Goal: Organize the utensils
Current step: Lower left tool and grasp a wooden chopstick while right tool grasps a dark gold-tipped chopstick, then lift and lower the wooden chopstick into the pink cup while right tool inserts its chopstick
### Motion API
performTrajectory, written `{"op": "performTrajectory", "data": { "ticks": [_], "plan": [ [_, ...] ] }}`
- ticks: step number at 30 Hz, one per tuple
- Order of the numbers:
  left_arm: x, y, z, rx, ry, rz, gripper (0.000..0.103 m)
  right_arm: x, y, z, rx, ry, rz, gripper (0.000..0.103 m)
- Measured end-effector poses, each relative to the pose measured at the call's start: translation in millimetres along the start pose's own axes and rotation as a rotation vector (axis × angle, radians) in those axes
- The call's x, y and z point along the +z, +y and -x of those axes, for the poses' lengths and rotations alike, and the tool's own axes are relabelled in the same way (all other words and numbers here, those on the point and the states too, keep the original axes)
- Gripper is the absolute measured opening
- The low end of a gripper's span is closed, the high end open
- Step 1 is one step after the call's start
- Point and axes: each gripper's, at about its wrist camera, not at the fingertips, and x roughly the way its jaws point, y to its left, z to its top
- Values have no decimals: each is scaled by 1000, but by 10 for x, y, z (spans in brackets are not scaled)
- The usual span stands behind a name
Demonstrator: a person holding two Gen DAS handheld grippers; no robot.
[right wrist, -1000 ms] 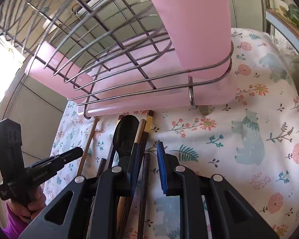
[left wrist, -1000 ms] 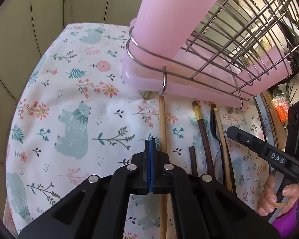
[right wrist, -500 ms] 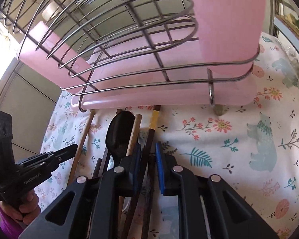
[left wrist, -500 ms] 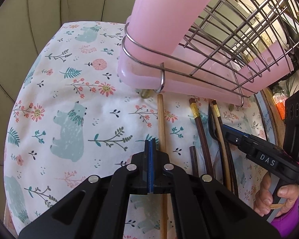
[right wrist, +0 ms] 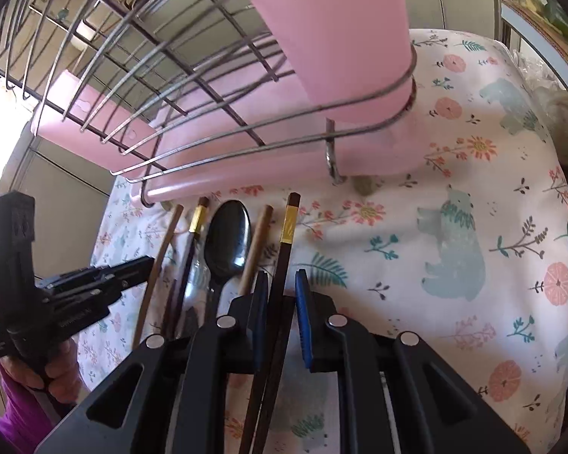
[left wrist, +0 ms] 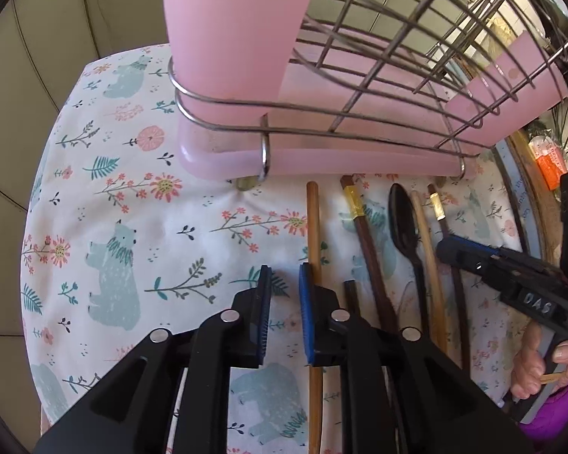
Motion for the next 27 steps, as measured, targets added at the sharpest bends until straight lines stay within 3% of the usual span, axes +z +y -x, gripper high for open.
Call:
{"op": "performTrajectory", "data": {
  "ticks": [8, 15, 19, 21, 27],
  "plan": [
    [57, -74, -3, -74, 39, -3, 14, 0, 44, 0, -11, 2, 25, 16],
    [109, -375, -220, -10, 43, -78, 14, 108, 35, -28, -46, 3, 44, 16],
    [162, -409, -262, -22, 40, -70, 14, 154, 41, -81, -50, -1, 47, 16],
    [176, -427, -268, -24, 34, -63, 7, 174, 50, -92, -52, -2, 50, 11],
    [153, -406, -35, -63, -18, -74, 6, 129, 90, 71, -22, -46, 66, 9]
  ]
}}
